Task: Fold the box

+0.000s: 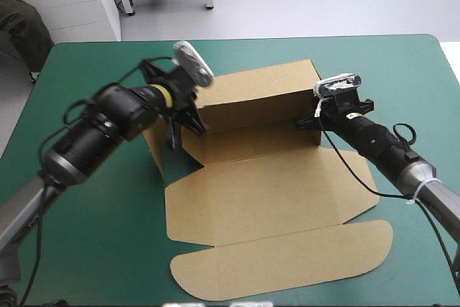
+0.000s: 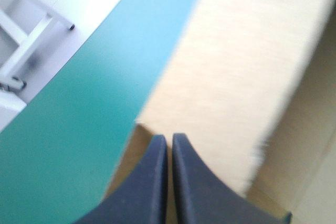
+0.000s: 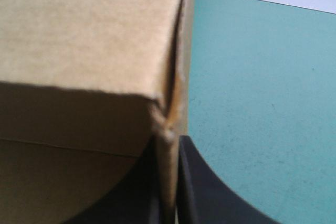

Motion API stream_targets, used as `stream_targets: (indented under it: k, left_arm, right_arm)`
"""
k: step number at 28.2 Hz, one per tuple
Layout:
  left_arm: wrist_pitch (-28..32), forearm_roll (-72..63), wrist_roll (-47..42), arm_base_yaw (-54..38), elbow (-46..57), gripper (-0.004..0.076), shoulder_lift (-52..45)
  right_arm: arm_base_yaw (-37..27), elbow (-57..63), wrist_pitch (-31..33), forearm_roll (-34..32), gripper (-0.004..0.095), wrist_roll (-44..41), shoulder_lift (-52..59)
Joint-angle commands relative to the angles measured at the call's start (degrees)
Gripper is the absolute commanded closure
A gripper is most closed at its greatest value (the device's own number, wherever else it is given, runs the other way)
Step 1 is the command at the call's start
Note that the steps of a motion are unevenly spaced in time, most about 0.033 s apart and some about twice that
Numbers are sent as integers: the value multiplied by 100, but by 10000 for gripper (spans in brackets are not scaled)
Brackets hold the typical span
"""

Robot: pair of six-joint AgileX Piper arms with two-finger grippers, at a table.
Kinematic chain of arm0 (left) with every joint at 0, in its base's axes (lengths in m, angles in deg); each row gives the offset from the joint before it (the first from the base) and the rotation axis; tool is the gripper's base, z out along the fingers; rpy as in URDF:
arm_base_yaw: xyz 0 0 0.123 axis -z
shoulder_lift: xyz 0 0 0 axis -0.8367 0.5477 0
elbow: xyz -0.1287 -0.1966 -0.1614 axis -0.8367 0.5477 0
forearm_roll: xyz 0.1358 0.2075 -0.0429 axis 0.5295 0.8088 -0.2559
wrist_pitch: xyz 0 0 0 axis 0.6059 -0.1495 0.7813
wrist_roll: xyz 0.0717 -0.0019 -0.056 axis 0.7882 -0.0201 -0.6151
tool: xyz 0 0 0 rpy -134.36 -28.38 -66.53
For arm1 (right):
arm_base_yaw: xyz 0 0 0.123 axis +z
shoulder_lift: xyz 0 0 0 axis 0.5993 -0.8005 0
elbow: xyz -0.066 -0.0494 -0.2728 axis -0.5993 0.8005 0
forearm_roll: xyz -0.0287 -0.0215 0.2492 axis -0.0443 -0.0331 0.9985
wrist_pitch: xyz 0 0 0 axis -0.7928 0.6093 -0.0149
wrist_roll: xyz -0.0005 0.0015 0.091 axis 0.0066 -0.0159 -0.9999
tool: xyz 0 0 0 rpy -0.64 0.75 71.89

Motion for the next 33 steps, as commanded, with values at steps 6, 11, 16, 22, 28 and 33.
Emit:
stream_targets:
  k: [6,11,16,22,28,33]
  left_arm:
    - [509,-3059,-783,-3325,-190,711,-498]
    - [363,-5285,-134,-4656,494,711,-514]
    - [263,-5983,348,-5444,1390,711,-514]
    - [-99,-6605,872,-6163,1985,711,-514]
    - [-274,-7243,1302,-6304,2147,711,-514]
    - [-289,-7363,1534,-6304,2147,711,-514]
  right_arm:
    - [-32,-212,-178,48,922,69,193]
    - [-32,-212,-218,93,922,69,190]
    - [-32,-212,-207,93,922,69,190]
    - [-32,-212,-205,93,922,69,190]
    - [-283,-343,494,93,922,-201,190]
    - [-844,-1698,2704,-1604,916,-2637,190]
